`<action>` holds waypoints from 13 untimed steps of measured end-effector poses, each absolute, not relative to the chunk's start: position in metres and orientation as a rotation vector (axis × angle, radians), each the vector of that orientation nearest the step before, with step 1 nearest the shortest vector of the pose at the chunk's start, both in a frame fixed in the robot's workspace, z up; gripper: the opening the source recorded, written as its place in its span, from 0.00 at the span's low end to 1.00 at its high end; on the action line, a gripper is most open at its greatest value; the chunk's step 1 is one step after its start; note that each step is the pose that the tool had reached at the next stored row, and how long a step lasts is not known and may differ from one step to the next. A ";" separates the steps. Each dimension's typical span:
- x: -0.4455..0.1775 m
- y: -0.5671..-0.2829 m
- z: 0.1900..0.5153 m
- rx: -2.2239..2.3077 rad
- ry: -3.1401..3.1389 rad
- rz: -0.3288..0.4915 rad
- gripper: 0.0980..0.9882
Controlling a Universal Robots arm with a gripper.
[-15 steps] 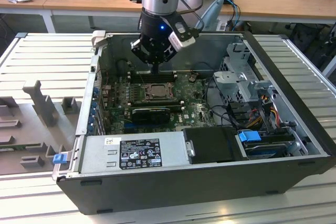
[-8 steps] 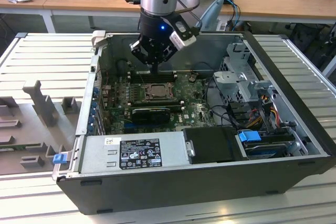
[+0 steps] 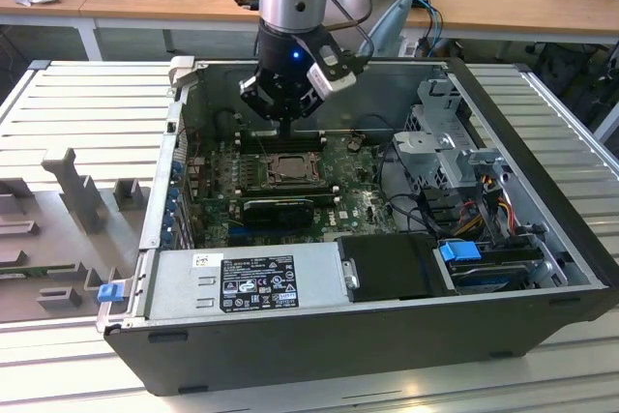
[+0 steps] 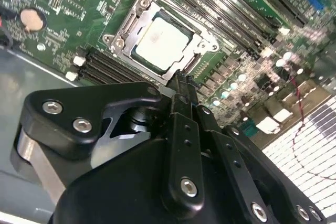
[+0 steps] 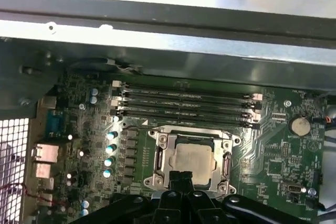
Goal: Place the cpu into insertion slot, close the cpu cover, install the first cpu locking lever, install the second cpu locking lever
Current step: 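Install the first cpu locking lever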
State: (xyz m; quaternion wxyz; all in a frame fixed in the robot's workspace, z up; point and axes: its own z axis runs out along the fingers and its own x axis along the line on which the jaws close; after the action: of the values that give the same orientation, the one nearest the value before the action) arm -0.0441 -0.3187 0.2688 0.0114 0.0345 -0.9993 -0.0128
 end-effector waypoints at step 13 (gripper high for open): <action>-0.087 -0.318 0.265 0.042 -3.119 -0.045 0.01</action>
State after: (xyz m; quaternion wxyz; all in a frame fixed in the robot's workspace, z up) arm -0.0868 -0.3179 0.2649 0.0110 0.0135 -0.9997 -0.0143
